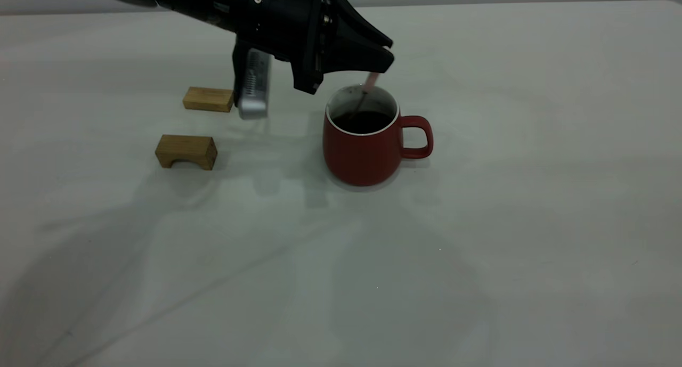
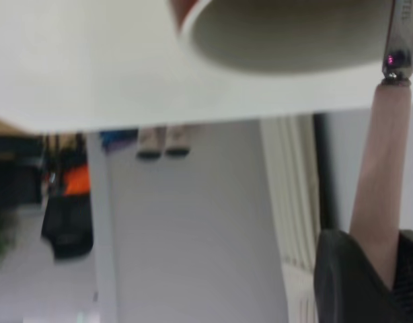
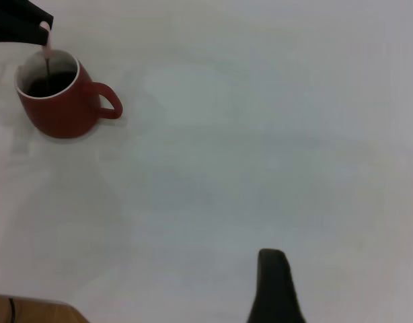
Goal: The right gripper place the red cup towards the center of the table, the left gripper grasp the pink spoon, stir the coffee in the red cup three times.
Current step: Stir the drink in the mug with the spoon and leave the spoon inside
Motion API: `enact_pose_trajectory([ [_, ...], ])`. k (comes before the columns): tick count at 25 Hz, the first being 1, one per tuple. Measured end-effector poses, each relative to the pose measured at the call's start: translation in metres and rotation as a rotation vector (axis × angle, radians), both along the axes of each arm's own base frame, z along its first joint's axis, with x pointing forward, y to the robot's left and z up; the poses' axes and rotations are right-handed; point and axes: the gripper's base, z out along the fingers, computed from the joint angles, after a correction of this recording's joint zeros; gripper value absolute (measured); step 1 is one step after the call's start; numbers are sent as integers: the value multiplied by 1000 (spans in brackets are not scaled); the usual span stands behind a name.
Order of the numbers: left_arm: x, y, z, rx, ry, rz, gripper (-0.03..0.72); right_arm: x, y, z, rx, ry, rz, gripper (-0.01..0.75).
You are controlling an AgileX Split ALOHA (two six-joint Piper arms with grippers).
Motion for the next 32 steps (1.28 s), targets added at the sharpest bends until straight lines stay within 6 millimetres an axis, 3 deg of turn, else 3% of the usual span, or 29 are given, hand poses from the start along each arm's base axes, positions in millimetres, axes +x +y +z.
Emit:
enact_pose_trajectory([
  [4,-7,-3,0,-86,147,-14,175,0,0,0,0,0,0,591],
  [8,-6,-1,3,-21,238,41,175,0,0,0,1,0,-1,591],
  [12,0,3,5,81,95,38,175,0,0,0,1,0,-1,591],
  [17,1,2,8,58,-47,-35,175,0,0,0,1,0,-1,591],
  [24,-9,-1,13,-9,197,-39,175,0,0,0,2,0,-1,591],
  [29,1,9,6,84,21,-31,175,0,0,0,2,0,-1,591],
  [32,3,7,9,54,-97,-71,175,0,0,0,2,0,-1,591],
])
